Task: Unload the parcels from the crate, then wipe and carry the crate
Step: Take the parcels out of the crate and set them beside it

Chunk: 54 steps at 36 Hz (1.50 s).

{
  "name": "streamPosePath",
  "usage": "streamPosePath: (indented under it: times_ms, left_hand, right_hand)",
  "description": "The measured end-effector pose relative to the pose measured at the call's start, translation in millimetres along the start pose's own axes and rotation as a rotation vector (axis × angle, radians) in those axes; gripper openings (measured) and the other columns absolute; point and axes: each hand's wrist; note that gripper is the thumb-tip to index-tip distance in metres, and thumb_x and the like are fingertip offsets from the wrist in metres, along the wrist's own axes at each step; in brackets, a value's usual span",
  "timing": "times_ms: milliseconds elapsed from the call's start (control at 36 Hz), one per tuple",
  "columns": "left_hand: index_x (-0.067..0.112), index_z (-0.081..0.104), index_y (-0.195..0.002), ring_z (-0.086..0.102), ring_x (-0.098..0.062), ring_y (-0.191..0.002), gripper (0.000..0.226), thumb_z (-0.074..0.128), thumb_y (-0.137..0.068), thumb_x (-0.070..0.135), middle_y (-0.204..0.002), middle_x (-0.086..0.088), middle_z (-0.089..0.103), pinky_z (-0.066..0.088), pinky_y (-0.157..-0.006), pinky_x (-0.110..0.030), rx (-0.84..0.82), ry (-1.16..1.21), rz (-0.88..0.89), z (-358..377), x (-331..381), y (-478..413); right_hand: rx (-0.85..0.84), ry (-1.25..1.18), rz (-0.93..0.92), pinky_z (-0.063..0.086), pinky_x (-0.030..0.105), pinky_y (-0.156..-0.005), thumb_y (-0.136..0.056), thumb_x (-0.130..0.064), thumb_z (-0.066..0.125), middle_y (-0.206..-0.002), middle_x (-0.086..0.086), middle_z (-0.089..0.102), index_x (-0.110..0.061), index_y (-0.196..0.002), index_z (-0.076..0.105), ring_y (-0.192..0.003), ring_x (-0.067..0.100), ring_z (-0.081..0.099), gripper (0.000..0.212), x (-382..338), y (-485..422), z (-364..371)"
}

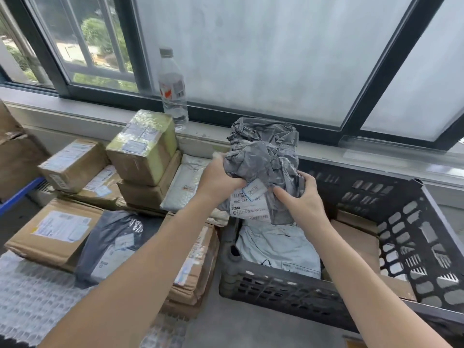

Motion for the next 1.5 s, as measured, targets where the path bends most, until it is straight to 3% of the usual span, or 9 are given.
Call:
streamPosePath:
  times_ms: [139, 222, 361, 556, 694, 806, 889, 1194, 1500]
  left_hand:
    - [0.016, 0.048, -0.114, 0.060, -0.021, -0.094, 0.053, 0.080, -0.075, 0.032, -0.102, 0.001, 0.063, 0.049, -0.078, -0.036, 0.083, -0.229, 0.022, -41.3, -16.4, -11.7]
    - [0.016, 0.042, -0.136, 0.052, -0.026, -0.118, 0.071, 0.078, -0.078, 0.036, -0.126, -0.006, 0.057, 0.046, -0.098, -0.043, 0.133, -0.312, 0.029, -58.0, -30.2, -22.7]
    - [0.015, 0.025, -0.151, 0.033, -0.028, -0.134, 0.070, 0.062, -0.092, 0.023, -0.144, -0.011, 0.038, 0.033, -0.110, -0.043, 0.205, -0.530, 0.063, -76.0, -45.7, -25.2]
    - [0.013, 0.056, -0.127, 0.046, -0.029, -0.122, 0.037, 0.049, -0.091, 0.011, -0.131, -0.010, 0.050, 0.040, -0.102, -0.041, -0.064, -0.569, 0.070, -79.3, -77.8, -24.3]
    - [0.018, 0.054, -0.132, 0.044, -0.031, -0.125, 0.035, 0.044, -0.099, 0.024, -0.135, -0.010, 0.049, 0.041, -0.103, -0.046, -0.295, -0.614, 0.011, -76.7, -94.8, -27.5]
    - [0.021, 0.047, -0.140, 0.039, -0.032, -0.131, 0.042, 0.046, -0.098, 0.020, -0.142, -0.009, 0.042, 0.039, -0.105, -0.047, -0.467, -0.651, -0.022, -75.1, -104.6, -29.4]
    - [0.021, 0.046, -0.139, 0.036, -0.032, -0.134, 0.043, 0.046, -0.096, 0.019, -0.145, -0.010, 0.040, 0.038, -0.106, -0.049, -0.528, -0.691, -0.034, -72.8, -108.2, -29.3]
    - [0.014, 0.039, -0.145, 0.038, -0.031, -0.133, 0.046, 0.041, -0.099, 0.019, -0.144, -0.012, 0.041, 0.038, -0.107, -0.046, -0.320, -0.639, 0.067, -62.6, -71.3, -29.7]
    - [0.012, 0.046, -0.141, 0.042, -0.028, -0.128, 0.047, 0.050, -0.094, 0.013, -0.136, -0.012, 0.050, 0.035, -0.105, -0.036, -0.158, -0.472, 0.385, 12.5, 0.8, -7.4]
  right_hand:
    - [-0.030, 0.105, -0.028, 0.054, 0.030, -0.080, -0.082, -0.033, 0.078, -0.106, -0.005, 0.061, -0.020, -0.130, 0.043, -0.093, 0.012, 0.062, 0.061, -28.1, -5.2, 36.2]
    - [0.003, 0.149, -0.064, 0.044, 0.016, -0.056, -0.086, -0.026, 0.075, -0.089, -0.011, 0.058, -0.020, -0.117, 0.042, -0.077, 0.003, 0.058, 0.046, -44.6, -8.1, 60.6]
    - [0.011, 0.292, -0.084, 0.047, 0.028, -0.056, -0.090, -0.023, 0.069, -0.100, 0.005, 0.060, -0.015, -0.120, 0.040, -0.080, 0.016, 0.061, 0.042, -57.4, -17.8, 106.4]
    - [-0.050, 0.471, 0.030, 0.035, 0.025, -0.050, -0.095, -0.019, 0.062, -0.118, 0.019, 0.052, -0.006, -0.121, 0.035, -0.073, 0.017, 0.053, 0.040, -55.0, -29.8, 162.2]
    - [-0.077, 0.524, 0.135, 0.046, 0.034, -0.073, -0.097, -0.020, 0.058, -0.136, 0.026, 0.044, 0.003, -0.144, 0.020, -0.102, 0.028, 0.055, 0.065, -51.7, -32.8, 181.4]
    - [-0.066, 0.530, 0.226, 0.042, 0.032, -0.070, -0.104, -0.011, 0.037, -0.121, 0.023, 0.046, 0.001, -0.142, 0.033, -0.081, 0.034, 0.047, 0.039, -49.6, -26.5, 179.6]
    - [-0.152, 0.713, 0.155, 0.049, 0.036, -0.082, -0.102, -0.017, 0.044, -0.134, 0.025, 0.038, 0.001, -0.142, 0.027, -0.105, 0.038, 0.051, 0.048, -48.8, -27.0, 178.1]
    - [-0.123, 0.669, -0.206, 0.043, 0.033, -0.094, -0.097, -0.027, 0.050, -0.143, 0.008, 0.041, -0.019, -0.145, 0.036, -0.118, 0.023, 0.052, 0.051, -66.2, -18.4, 127.8]
    - [-0.044, 0.651, -0.120, 0.045, 0.036, -0.094, -0.096, -0.031, 0.053, -0.140, 0.009, 0.044, -0.021, -0.144, 0.037, -0.113, 0.023, 0.053, 0.051, -18.2, -21.6, 16.4]
Point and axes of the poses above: each hand's wrist, its own y-axis away from the middle knuckle, its own z-axis out of the palm, x = y × z
